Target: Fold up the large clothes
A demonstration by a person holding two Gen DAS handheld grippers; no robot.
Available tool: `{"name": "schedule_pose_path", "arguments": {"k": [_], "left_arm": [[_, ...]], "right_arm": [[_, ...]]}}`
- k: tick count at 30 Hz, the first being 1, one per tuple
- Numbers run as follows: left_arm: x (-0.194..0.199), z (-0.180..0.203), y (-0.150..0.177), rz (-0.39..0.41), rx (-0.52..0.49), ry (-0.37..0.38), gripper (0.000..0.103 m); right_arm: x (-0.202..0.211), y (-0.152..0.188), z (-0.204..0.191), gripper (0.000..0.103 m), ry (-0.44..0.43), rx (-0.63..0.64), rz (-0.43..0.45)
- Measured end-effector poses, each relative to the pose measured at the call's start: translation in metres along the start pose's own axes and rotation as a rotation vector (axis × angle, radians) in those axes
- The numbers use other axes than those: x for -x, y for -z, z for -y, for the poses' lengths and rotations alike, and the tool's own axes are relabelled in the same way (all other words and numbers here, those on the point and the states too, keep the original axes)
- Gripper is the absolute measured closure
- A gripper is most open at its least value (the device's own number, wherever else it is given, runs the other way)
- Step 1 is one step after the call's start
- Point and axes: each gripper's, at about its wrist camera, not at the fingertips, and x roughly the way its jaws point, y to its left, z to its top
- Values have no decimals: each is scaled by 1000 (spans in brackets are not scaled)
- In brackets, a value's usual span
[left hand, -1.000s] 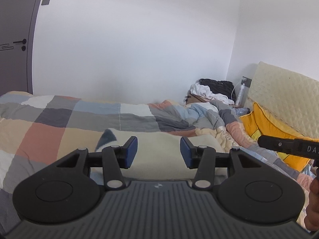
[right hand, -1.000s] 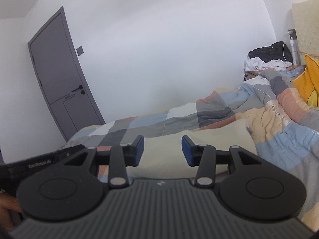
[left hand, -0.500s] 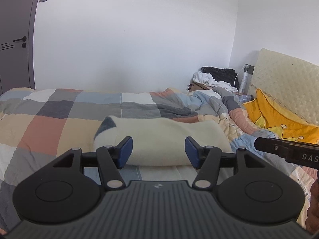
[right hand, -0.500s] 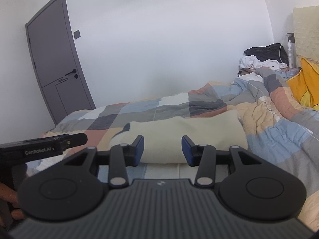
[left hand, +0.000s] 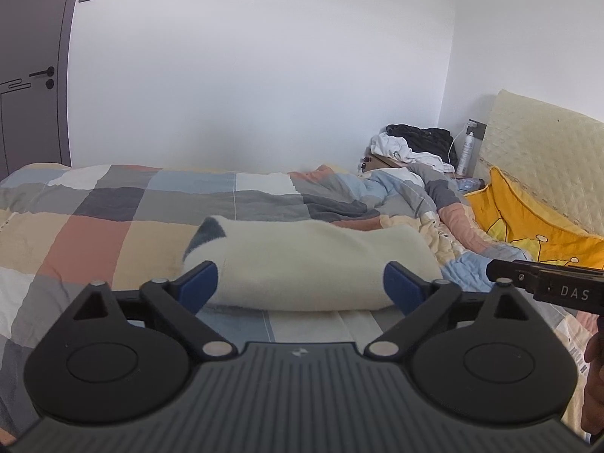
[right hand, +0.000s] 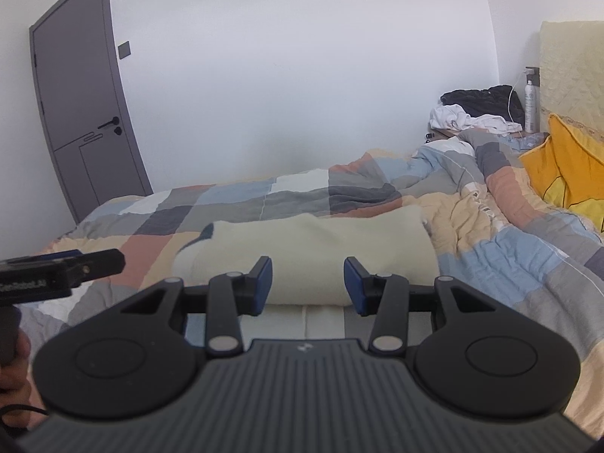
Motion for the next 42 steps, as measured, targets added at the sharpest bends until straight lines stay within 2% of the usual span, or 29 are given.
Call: {"name": "schedule_pose_path", "arguments": {"k": [6, 12, 14, 17, 18, 19, 21, 22, 42], "left_arm": [[-1, 3, 0, -15, -5, -32, 2], [0, -3, -2, -19, -3, -47, 0], [1, -2, -3, -18, 0, -59, 0], [1, -3, -4, -23, 0, -67, 0], [2, -3, -3, -25, 0, -70, 0], [2, -3, -4, -25, 0, -74, 0], [3, -3, -4, -26, 4, -78, 0], [3, -3, -4, -27, 4, -79, 0], [5, 3, -5, -44, -2, -86, 0]], "right_arm": [[-4, -3, -2, 57, 16, 4, -9], [-3, -8, -1, 45, 20, 9, -1], [-3, -9, -3, 38, 23, 17, -2], [-3, -9, -3, 35, 15, 12, -16], [-3, -10, -3, 27, 10, 8, -19], [-3, -10, -3, 13, 5, 4, -17], [-2, -10, -5, 2, 11, 4, -5], [-2, -10, -5, 0, 18, 9, -6], [1, -3, -6, 0, 46, -7, -48]]}}
